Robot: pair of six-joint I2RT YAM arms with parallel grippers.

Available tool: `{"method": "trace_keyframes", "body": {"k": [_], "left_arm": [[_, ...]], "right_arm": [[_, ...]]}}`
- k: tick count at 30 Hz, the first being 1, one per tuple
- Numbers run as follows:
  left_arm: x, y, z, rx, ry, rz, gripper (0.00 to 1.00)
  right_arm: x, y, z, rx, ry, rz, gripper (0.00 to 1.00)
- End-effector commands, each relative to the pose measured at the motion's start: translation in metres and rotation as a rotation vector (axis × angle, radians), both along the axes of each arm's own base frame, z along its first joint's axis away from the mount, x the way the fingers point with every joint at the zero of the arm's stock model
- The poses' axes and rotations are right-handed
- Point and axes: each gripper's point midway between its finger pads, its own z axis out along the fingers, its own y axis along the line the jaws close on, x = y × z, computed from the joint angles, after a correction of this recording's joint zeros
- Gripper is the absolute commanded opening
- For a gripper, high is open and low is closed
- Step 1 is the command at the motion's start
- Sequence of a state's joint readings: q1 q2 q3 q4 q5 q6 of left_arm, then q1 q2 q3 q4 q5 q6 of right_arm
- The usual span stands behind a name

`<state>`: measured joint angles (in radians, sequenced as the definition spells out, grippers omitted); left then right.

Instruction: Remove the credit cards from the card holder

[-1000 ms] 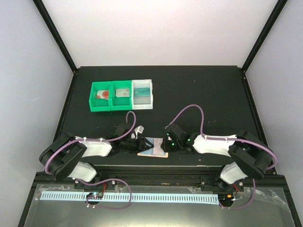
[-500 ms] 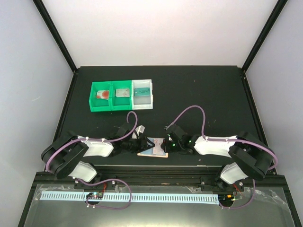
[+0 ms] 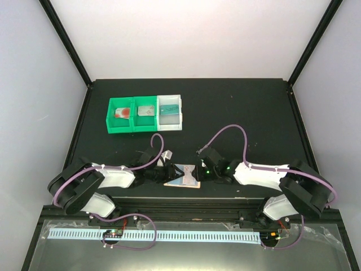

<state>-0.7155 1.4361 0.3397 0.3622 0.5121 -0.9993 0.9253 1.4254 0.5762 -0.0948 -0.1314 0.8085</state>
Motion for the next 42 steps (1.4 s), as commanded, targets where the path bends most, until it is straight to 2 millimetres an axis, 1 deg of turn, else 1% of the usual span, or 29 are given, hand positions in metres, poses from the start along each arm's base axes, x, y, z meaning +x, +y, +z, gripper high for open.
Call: {"method": "trace_keyframes", "body": {"k": [1,6,11,15,18,20,25,28,31,36,42], "left_arm": [[0.003,-0.001,0.009,0.014,-0.043,-0.006,0.42],[0.000,0.003,0.004,0.035,-0.040,-0.001,0.43],[-0.002,-0.004,0.005,0.033,-0.033,-0.024,0.43],[-0.001,-0.007,0.006,0.041,-0.040,-0.025,0.43],[0.002,-0.008,0.004,0.054,-0.033,-0.008,0.43],[0.005,-0.012,0.005,0.049,-0.030,-0.007,0.43],[0.012,-0.017,0.011,0.053,-0.043,0.003,0.43],[0.011,-0.014,0.010,0.064,-0.042,0.003,0.43],[0.009,-0.011,0.009,0.085,-0.041,-0.002,0.44],[0.004,-0.006,0.006,0.113,-0.044,-0.024,0.48],[0.000,-0.011,0.006,0.077,-0.034,-0.045,0.48]], "right_arm": [[0.008,0.003,0.016,0.000,-0.046,-0.004,0.19],[0.005,-0.003,0.001,-0.033,-0.020,-0.015,0.19],[0.009,-0.018,-0.007,-0.088,-0.065,-0.041,0.19],[0.007,-0.021,-0.014,-0.110,-0.058,-0.034,0.19],[0.004,-0.024,-0.021,-0.117,-0.046,-0.033,0.19],[0.002,-0.026,-0.025,-0.119,-0.040,-0.033,0.19],[0.000,-0.026,-0.025,-0.114,-0.041,-0.020,0.18],[0.000,-0.028,-0.023,-0.113,-0.051,-0.024,0.18],[0.000,-0.025,-0.021,-0.080,-0.060,-0.029,0.18],[0.000,-0.028,-0.024,-0.070,-0.061,-0.045,0.17],[0.000,-0.029,-0.024,-0.076,-0.065,-0.047,0.16]]}}
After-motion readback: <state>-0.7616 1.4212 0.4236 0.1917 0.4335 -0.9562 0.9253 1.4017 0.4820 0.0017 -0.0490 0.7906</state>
